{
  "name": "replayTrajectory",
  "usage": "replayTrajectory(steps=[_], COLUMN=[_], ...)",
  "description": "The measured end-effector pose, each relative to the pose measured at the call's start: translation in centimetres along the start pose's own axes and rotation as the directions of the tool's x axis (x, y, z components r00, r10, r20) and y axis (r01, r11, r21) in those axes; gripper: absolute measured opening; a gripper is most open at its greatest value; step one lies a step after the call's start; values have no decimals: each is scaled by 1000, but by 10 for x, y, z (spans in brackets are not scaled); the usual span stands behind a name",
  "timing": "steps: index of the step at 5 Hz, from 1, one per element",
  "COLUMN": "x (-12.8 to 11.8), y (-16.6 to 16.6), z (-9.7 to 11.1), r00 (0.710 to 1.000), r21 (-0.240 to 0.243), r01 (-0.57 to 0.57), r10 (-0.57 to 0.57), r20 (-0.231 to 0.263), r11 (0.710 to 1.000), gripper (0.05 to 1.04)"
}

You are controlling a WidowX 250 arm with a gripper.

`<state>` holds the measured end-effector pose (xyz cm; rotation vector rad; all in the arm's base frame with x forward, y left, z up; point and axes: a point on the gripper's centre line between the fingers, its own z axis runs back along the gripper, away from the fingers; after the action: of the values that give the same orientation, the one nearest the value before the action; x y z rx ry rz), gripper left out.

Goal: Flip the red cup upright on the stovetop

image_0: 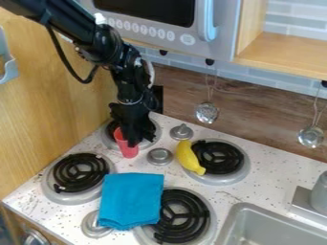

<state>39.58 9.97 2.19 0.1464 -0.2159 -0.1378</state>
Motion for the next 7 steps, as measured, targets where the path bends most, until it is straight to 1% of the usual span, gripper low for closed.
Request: replayTrajectory(steps=[1,3,4,5,6,7], x=[-1,-2,-4,-2,1,-2], y=[3,6,10,4,5,10], z=[-10,-21,-24,-31,-31,-32], r00=[999,998,998,999,999,999], r21=[-8,-13,-26,-60,-83,-83], r01=[-18,-17,-39,-35,-44,-51], r10=[18,16,38,34,44,51], r20=[-27,-54,-45,-29,-2,-2], r11=[1000,1000,999,998,996,995], gripper=[83,83,83,108,303,561])
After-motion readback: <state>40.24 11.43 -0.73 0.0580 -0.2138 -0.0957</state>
